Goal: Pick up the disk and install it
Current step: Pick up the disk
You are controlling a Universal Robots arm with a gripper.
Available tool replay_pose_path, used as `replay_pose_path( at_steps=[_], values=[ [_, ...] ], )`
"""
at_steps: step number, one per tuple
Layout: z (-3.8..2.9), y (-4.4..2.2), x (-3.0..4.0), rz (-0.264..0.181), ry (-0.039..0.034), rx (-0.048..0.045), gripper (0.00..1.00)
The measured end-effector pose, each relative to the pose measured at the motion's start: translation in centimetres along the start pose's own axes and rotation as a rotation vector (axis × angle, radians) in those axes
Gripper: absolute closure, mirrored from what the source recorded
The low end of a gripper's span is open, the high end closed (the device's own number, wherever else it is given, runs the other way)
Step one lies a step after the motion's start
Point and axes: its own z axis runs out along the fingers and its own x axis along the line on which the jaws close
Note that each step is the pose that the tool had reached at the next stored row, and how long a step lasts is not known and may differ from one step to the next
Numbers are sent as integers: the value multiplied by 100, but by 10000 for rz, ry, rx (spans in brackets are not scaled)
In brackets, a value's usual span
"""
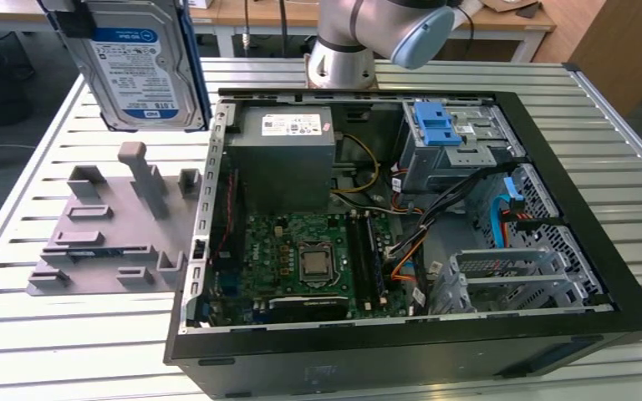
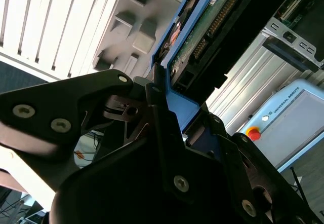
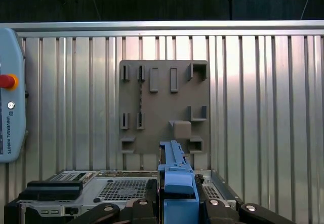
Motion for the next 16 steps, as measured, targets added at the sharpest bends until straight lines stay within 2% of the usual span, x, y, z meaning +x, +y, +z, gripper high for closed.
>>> replay_pose_path(
  at_steps=[16],
  values=[
    [-1, -52, -2, 0, -1, 0, 64]
  ],
)
